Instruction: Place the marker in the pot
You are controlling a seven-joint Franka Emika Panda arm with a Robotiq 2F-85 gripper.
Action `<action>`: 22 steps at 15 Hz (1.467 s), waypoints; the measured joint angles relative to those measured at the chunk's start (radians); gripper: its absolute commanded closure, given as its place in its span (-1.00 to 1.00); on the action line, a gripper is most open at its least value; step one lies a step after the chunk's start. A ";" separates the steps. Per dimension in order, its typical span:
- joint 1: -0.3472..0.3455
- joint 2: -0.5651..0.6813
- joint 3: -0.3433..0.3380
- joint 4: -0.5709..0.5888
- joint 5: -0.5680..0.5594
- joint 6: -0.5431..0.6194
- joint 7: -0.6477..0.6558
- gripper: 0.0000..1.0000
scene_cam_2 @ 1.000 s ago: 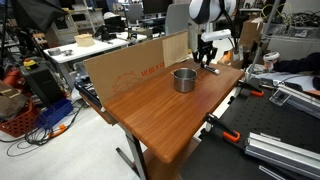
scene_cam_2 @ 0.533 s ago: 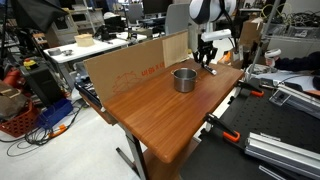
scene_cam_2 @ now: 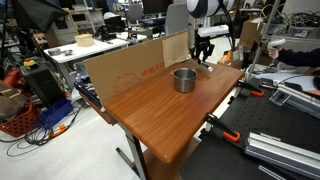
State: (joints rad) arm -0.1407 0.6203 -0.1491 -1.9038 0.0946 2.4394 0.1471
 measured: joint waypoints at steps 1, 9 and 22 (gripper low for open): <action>0.002 -0.017 0.009 -0.002 0.000 -0.011 0.000 0.88; 0.091 -0.177 0.022 -0.076 -0.032 -0.043 0.037 0.88; 0.255 -0.283 0.015 -0.235 -0.292 0.170 0.329 0.88</action>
State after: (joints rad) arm 0.1146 0.3372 -0.1341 -2.1390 -0.1974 2.6091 0.4758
